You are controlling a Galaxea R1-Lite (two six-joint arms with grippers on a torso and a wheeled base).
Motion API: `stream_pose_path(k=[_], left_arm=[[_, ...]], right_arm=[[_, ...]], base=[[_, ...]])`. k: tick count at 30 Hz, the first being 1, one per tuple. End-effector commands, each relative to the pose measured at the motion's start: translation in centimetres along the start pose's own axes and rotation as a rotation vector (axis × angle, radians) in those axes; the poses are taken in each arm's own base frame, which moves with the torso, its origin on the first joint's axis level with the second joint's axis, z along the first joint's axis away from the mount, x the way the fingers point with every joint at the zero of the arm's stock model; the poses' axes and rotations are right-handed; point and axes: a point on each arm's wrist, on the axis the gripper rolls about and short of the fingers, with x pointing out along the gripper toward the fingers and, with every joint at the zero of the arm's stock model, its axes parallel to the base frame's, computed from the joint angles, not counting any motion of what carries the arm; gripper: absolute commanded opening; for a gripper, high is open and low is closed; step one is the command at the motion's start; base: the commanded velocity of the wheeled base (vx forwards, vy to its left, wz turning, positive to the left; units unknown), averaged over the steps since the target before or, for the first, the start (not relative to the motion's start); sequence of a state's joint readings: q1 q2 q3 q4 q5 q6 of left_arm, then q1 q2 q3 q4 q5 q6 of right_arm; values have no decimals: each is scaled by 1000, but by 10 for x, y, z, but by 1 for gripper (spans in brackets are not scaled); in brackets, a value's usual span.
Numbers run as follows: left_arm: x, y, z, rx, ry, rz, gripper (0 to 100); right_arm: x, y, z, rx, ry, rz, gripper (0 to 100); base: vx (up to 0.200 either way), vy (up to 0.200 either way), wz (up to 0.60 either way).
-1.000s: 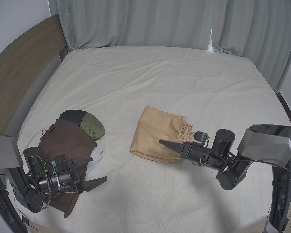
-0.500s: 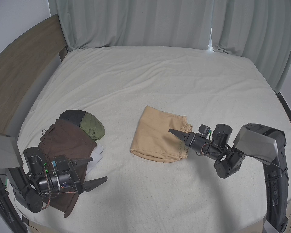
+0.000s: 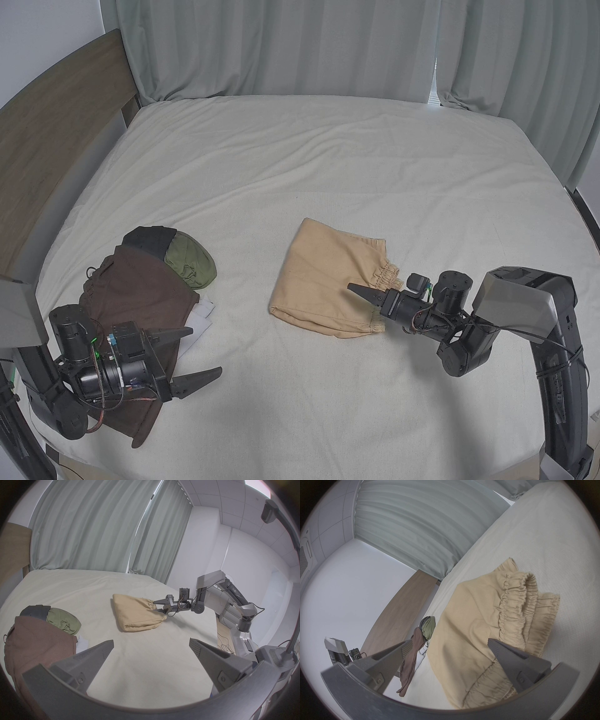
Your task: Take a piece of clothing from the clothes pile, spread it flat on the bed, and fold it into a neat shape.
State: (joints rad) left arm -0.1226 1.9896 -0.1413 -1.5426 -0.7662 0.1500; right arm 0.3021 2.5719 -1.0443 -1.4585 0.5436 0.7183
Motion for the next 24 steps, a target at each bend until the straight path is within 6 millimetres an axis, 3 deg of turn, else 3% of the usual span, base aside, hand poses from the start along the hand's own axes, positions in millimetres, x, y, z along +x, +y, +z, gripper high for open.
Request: stream_pose_path(k=[1,6,7,8,10,13,18,24], left_arm=[[0,-1,2,6,-10,-24,100],[0,-5,9,26,-36,-70,100],[0,-5,9,26,-37,-74,100],[-1,-6,10,30,-44,-104,100],[-4,-9,17,52,-71,-154,100],[-10,-13,30,94,-115,-179,100],[-16,-18,40,133,-148,-177,100],[-23,-24,49,167,-178,-173,100]], right_arm=[[-9,24,20,-28,-40,34,100],[-40,82,63,-84,-114,91,100],[-43,86,65,-87,-118,95,100],[-60,111,77,-112,-146,120,100],[-86,139,85,-133,-169,141,100],[-126,171,83,-172,-186,152,100],[-175,186,65,-341,-176,88,100],[-212,194,39,-478,-114,25,100]], base=[[0,0,0],[0,0,0],[0,0,0],[0,0,0],[0,0,0],[0,0,0],[0,0,0],[0,0,0]])
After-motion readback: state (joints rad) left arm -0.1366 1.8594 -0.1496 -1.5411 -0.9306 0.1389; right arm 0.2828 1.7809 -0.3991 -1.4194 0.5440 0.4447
